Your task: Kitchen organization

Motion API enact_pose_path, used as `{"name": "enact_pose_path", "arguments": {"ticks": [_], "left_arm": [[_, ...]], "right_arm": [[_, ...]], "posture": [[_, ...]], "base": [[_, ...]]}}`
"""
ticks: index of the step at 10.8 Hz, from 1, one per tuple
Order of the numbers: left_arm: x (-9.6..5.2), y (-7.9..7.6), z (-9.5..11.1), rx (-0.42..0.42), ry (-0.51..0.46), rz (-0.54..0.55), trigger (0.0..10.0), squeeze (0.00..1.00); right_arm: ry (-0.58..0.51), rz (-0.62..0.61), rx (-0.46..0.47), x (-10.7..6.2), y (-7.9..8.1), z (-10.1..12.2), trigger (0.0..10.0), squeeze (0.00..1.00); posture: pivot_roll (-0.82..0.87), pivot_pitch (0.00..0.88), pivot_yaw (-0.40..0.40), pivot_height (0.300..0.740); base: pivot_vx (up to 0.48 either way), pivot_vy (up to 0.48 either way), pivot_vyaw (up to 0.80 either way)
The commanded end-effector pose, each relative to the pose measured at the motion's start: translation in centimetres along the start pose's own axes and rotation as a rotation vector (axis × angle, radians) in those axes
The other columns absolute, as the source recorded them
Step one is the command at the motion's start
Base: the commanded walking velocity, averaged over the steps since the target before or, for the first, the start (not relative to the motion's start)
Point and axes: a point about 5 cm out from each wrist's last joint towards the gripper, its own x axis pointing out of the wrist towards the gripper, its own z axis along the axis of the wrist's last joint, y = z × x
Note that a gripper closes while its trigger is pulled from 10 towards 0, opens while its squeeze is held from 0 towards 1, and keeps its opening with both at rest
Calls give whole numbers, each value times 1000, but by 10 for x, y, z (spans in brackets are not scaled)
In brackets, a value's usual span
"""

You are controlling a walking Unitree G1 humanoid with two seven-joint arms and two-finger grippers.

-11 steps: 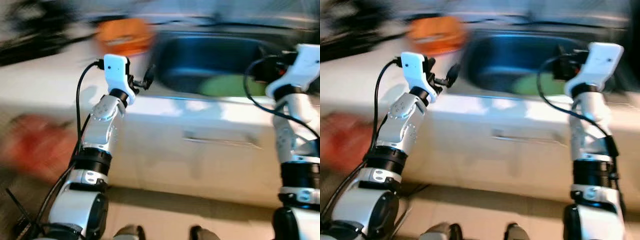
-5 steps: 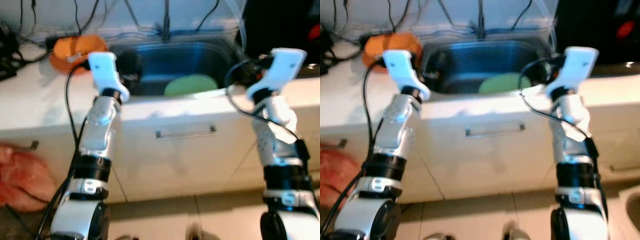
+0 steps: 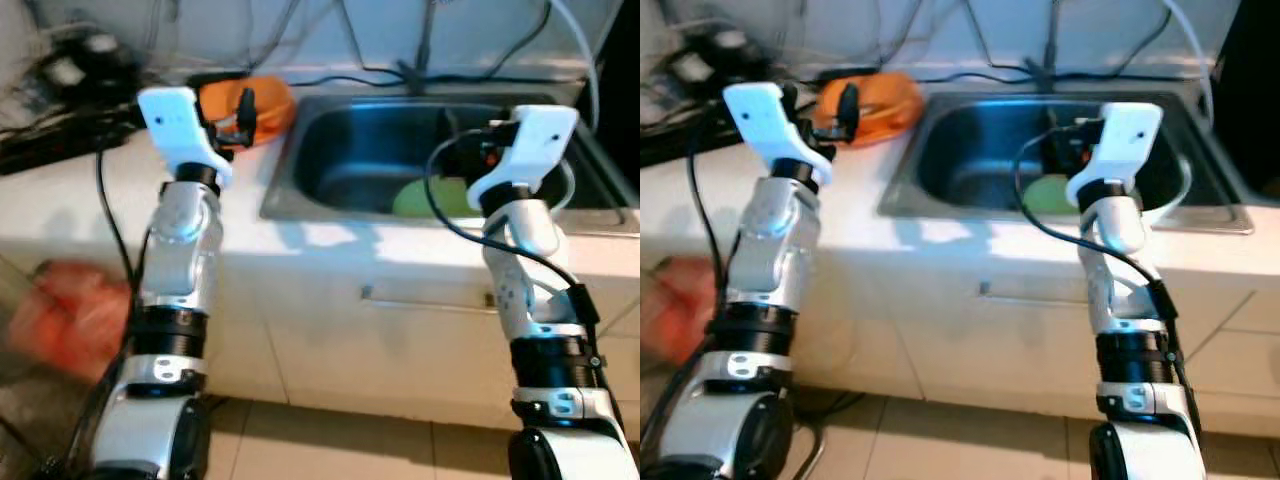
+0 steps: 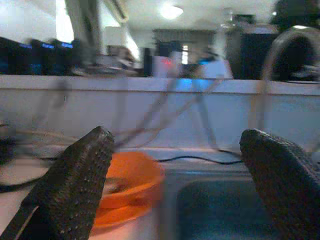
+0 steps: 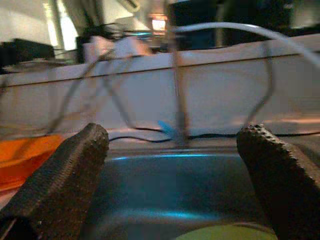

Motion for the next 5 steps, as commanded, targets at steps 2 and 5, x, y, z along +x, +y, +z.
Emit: {"name": "enact_pose_path", "arguments": {"ticks": [2,5], "left_arm": [[6,-12,4,-6,-8,-37,10000,0],[4,-14,8,-24,-22,-42,10000,0]], "right_arm": [[-31,-13,-25,1,0,5,10000,0],[-16,-5,-19,-1,3,1,10000,0]], "posture": [[-8,0,110,740],[-2,0,106,740]], "base": [[422,0,0],[149,0,0]]}}
